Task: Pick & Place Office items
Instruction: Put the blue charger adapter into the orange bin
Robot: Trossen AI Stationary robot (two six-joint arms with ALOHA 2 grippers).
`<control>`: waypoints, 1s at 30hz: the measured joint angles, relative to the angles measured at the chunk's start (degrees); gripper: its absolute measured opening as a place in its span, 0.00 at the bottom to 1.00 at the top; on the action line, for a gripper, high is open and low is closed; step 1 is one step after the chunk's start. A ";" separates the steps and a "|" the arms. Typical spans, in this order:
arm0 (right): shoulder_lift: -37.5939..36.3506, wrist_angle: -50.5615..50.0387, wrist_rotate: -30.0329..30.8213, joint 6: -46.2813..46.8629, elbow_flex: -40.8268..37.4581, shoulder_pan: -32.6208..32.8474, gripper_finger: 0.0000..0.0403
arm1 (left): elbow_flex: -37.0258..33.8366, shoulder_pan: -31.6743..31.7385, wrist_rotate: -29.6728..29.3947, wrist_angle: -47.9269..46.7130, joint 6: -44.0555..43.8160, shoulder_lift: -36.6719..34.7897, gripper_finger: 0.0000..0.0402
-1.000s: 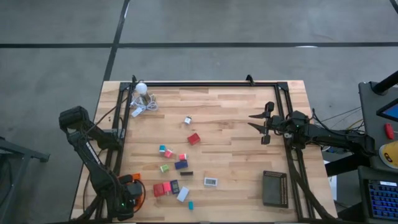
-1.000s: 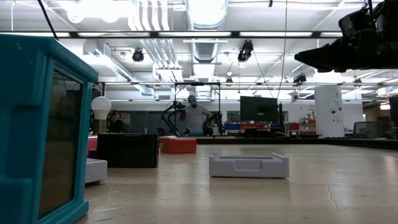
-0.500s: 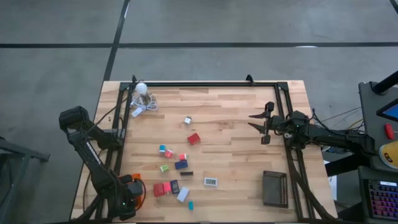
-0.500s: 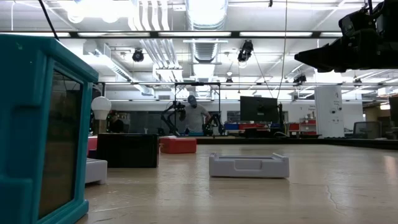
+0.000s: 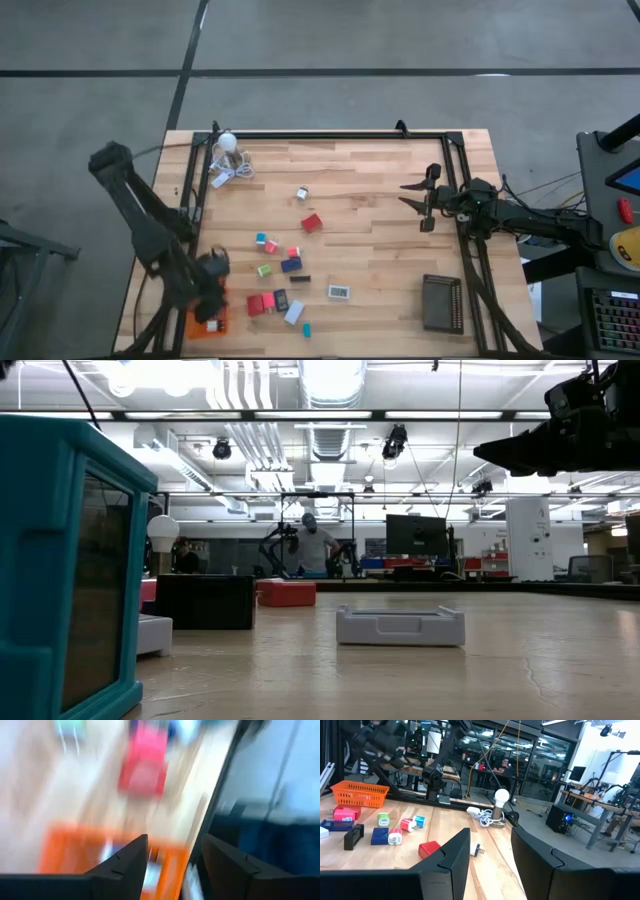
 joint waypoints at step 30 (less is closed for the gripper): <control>0.02 0.00 -0.02 0.00 0.00 0.00 0.35 | -0.17 39.12 2.96 -10.29 4.95 -7.37 0.48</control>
